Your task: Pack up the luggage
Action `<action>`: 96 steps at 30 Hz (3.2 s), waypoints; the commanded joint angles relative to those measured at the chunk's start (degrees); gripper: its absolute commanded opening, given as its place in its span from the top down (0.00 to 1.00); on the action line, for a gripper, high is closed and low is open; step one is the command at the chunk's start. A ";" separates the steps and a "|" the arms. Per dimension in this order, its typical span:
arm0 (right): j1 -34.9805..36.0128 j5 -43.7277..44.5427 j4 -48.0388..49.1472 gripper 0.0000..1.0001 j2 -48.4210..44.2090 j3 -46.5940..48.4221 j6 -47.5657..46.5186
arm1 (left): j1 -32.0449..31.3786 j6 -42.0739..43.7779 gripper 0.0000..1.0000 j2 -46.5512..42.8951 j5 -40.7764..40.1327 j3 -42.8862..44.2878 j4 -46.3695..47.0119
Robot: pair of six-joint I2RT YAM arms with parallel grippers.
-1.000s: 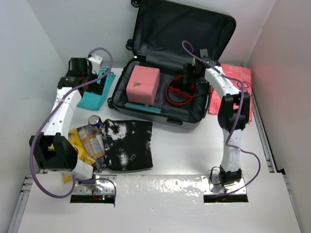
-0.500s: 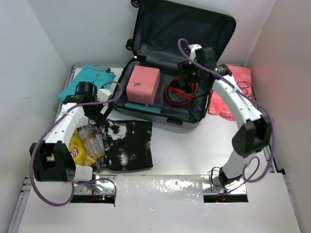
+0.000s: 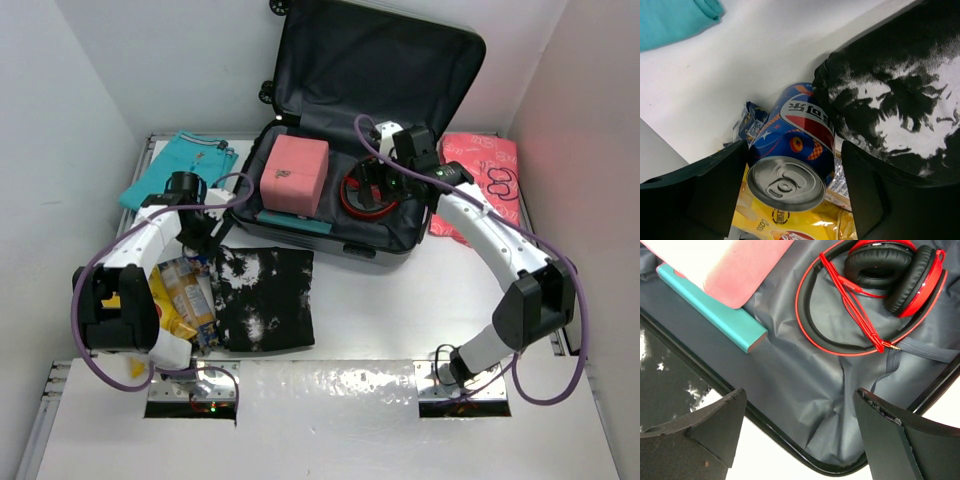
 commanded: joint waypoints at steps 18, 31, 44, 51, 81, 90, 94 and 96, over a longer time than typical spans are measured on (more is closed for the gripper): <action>1.56 -4.33 2.17 0.14 -4.59 -1.41 -3.62 | 0.83 -3.06 1.00 2.89 2.52 4.34 -1.23; 17.99 -13.55 21.46 0.15 -7.59 -8.97 -13.74 | 0.83 4.14 1.00 -9.05 6.35 21.73 -12.04; 25.73 -26.39 44.09 0.05 5.94 -3.44 -20.59 | -2.68 12.32 1.00 -12.05 34.95 27.29 -16.35; 26.87 -27.97 44.88 0.04 11.13 0.17 -20.95 | -5.50 11.09 1.00 -10.55 37.33 29.75 -16.88; 26.35 -10.67 50.27 1.00 10.44 -1.51 -2.69 | -5.85 -7.17 0.01 -9.23 30.49 30.36 -6.00; 15.11 5.59 37.87 1.00 3.50 -2.38 22.46 | -5.24 -27.40 0.00 -4.58 10.89 39.68 0.61; 11.16 18.67 31.45 1.00 3.40 -1.06 20.98 | -5.15 -28.11 0.00 -3.96 7.45 37.41 0.70; 7.22 17.92 23.38 1.00 4.63 2.18 21.33 | -5.06 -27.85 0.00 -4.22 4.99 34.77 0.79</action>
